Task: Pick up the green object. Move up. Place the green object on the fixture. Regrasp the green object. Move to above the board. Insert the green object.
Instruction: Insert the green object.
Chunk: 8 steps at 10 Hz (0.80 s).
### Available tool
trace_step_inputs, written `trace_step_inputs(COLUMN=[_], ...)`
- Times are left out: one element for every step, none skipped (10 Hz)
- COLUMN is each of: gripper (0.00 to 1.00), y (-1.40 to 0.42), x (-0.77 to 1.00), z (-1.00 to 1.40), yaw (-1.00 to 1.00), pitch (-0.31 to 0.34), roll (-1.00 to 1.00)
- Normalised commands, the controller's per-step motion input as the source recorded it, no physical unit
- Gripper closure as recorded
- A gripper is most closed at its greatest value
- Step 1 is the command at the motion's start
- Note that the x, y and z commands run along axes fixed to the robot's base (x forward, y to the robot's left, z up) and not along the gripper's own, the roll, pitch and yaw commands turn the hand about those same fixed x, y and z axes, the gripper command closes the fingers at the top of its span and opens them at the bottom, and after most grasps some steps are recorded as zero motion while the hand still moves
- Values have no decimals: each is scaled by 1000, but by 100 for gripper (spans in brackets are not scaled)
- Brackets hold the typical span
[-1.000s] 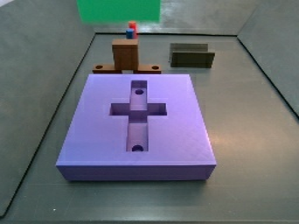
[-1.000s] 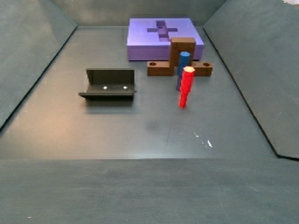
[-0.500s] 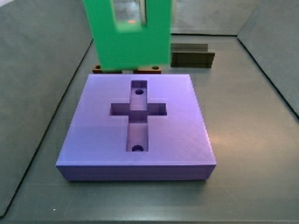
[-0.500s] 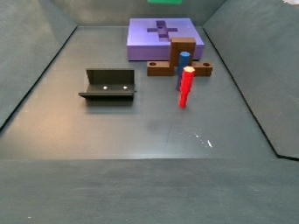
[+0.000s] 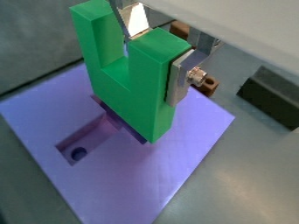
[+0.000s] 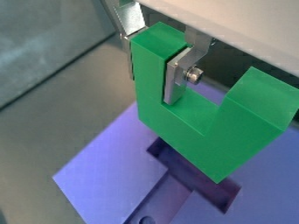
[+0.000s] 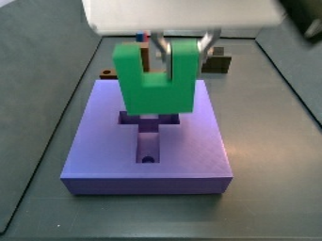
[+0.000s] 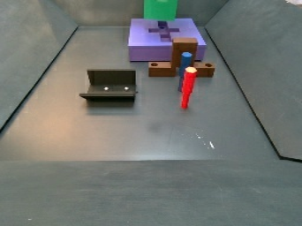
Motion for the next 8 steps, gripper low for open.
trace_step_inputs(gripper=[100,100,100,100,100,100,100,100], y=[189,163,117,80,37,17,103,46], x=[-3,0,0,-6,-203,-197,-131,-66], z=[-463,-180,-109,-60,0,0,0,0], yaw=[31,71,69,26,0,0,-49,-29], pitch=[-89,-50,-33,-50,-31,0,76,80], roll=[-181,-343,-391,-356,-210,-64,0,0])
